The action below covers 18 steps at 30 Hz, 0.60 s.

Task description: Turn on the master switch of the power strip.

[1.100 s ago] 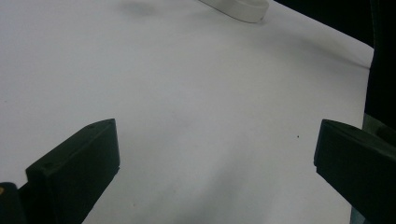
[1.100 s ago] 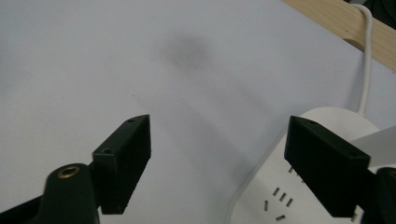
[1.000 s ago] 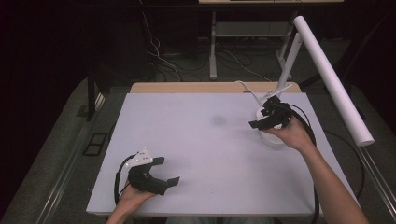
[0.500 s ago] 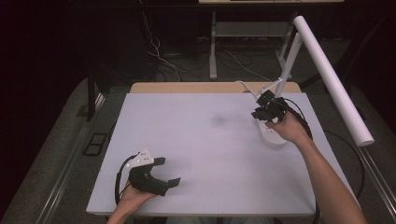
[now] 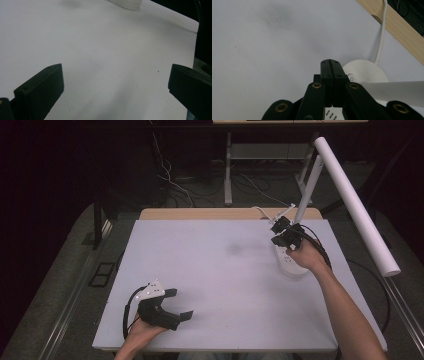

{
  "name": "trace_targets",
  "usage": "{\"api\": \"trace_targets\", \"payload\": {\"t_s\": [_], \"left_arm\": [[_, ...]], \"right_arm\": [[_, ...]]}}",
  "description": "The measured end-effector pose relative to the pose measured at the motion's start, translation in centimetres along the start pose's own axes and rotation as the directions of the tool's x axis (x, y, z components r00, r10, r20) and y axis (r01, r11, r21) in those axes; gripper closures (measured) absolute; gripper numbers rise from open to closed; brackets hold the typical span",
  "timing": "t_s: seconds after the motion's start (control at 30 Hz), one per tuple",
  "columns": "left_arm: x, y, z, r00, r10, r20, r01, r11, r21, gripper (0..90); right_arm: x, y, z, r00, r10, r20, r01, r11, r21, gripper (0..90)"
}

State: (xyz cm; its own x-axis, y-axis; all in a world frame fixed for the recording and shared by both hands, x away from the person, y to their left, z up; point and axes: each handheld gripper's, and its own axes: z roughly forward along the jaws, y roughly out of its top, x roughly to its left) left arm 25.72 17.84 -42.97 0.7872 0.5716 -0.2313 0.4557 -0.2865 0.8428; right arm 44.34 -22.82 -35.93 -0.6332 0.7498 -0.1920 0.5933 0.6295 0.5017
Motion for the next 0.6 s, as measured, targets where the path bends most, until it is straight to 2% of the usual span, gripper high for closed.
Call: {"api": "trace_targets", "payload": {"t_s": [0.6], "left_arm": [[-0.1,0.0,-0.1,1.0000,0.007,-0.003,-0.007,1.0000,-0.005,0.0]], "right_arm": [[-0.8,-0.1,2.4,0.9976,0.028,0.064,-0.032,0.998,0.063,89.2]]}}
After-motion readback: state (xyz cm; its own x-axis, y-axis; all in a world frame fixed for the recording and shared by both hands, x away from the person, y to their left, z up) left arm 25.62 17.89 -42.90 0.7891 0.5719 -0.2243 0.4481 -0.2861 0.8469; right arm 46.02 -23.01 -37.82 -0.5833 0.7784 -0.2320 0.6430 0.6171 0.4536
